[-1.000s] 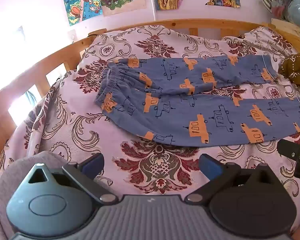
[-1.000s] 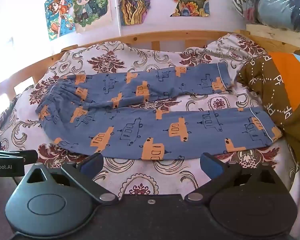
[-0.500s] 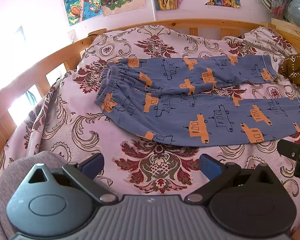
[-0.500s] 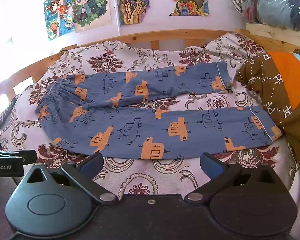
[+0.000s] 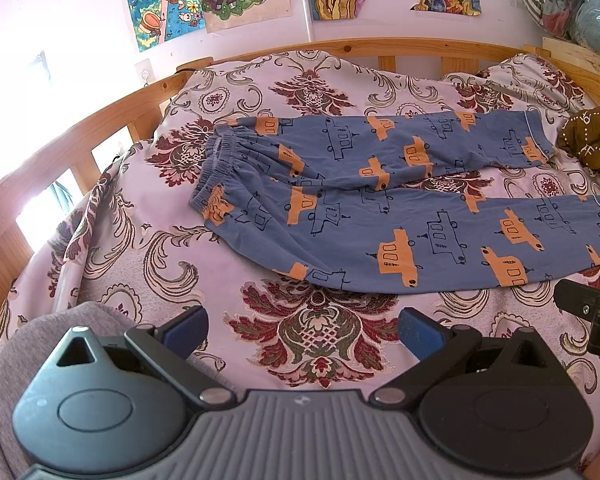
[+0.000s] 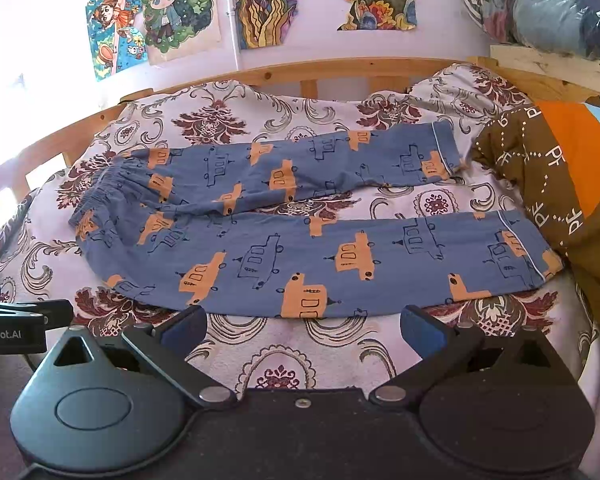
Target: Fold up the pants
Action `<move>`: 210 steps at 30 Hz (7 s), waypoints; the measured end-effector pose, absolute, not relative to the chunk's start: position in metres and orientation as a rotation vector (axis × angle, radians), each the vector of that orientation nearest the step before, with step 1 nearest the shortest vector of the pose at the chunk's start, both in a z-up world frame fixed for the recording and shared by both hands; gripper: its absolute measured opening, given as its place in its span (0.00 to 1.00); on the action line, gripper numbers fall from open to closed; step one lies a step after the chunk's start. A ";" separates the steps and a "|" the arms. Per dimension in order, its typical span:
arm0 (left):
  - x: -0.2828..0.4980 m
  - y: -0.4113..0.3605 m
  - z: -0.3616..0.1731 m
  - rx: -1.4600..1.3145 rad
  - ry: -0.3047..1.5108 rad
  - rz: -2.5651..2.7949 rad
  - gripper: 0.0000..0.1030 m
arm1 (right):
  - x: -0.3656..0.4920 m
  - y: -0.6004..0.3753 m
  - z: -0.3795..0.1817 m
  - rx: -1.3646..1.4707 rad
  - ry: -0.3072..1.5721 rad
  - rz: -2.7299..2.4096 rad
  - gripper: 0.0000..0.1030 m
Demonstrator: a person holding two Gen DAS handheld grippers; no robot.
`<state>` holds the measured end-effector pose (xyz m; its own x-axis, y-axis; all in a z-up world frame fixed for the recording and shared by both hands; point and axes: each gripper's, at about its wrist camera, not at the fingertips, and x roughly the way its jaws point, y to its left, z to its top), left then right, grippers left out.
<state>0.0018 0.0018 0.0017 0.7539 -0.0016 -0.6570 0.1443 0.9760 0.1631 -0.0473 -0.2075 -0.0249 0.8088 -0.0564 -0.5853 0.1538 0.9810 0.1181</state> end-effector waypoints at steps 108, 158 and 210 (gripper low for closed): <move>0.223 0.078 0.016 1.042 0.193 -0.828 0.00 | 0.135 -0.232 0.002 -0.368 0.589 0.224 0.00; 0.170 -0.090 -0.060 0.353 1.034 -0.659 1.00 | 0.071 -0.339 -0.077 0.233 1.012 -0.208 0.99; 0.153 -0.130 -0.083 0.422 0.833 -0.616 0.72 | 0.329 -0.321 -0.063 -0.015 1.136 -0.042 0.32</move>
